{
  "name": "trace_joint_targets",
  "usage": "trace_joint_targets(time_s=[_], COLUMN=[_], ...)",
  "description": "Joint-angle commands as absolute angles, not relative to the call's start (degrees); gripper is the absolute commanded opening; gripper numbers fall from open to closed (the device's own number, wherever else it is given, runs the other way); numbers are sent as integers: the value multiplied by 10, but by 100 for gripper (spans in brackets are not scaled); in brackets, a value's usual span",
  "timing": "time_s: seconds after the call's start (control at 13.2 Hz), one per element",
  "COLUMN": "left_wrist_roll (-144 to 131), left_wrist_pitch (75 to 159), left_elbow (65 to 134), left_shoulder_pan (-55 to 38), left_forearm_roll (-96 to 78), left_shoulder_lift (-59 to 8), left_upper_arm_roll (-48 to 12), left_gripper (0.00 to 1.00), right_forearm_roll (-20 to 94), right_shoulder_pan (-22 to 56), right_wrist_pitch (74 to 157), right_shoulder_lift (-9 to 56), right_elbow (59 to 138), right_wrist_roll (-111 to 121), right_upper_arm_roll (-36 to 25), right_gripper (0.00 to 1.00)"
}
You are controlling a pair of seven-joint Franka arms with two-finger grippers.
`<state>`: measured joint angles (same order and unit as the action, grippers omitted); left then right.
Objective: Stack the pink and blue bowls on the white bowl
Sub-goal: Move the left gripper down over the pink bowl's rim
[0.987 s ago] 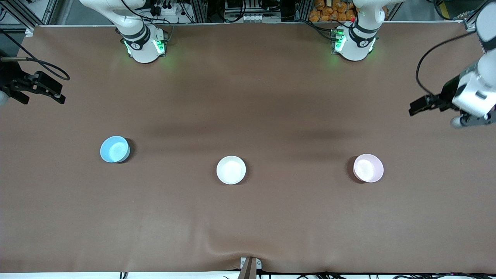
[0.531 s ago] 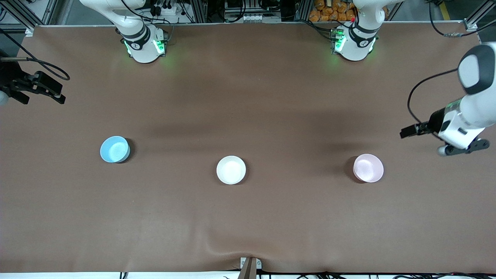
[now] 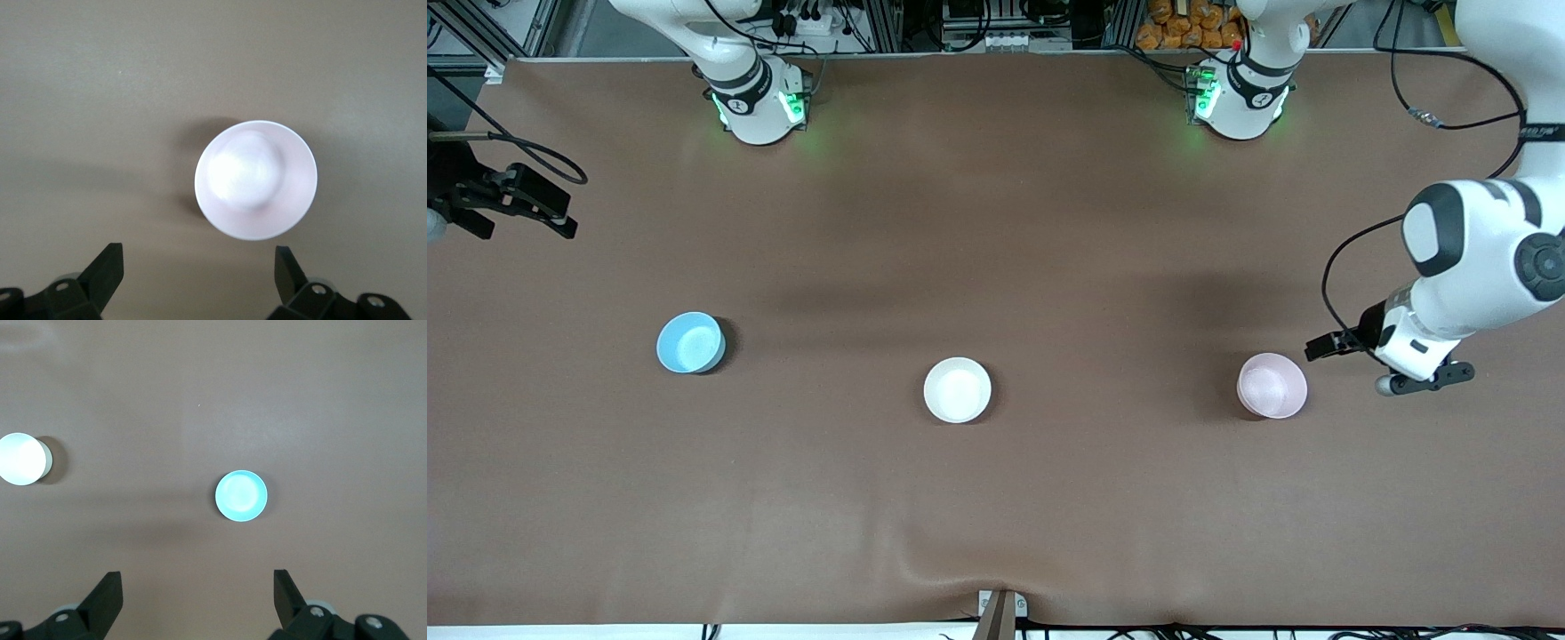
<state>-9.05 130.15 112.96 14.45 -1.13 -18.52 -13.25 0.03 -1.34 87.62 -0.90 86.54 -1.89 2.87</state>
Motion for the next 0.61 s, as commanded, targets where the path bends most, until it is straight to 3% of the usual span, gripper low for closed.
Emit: trace_joint_targets(time_s=[0.0,0.53], left_wrist_roll=[-84,-83], left_wrist_pitch=[1346,1398], left_elbow=[1138,1139], left_shoulder_pan=[148,148], left_forearm_roll=[-2,-2], left_shoulder_lift=[-213,-268], left_upper_arm_roll=[-135,-134], left_gripper=[100,100], right_forearm_roll=[8,8], right_shoulder_pan=[-23,-23], right_wrist_pitch=[876,876], right_shoulder_lift=[-7,-7], right_elbow=[861,861], right_wrist_roll=[-14,-14], right_upper_arm_roll=[33,33], right_gripper=[100,100])
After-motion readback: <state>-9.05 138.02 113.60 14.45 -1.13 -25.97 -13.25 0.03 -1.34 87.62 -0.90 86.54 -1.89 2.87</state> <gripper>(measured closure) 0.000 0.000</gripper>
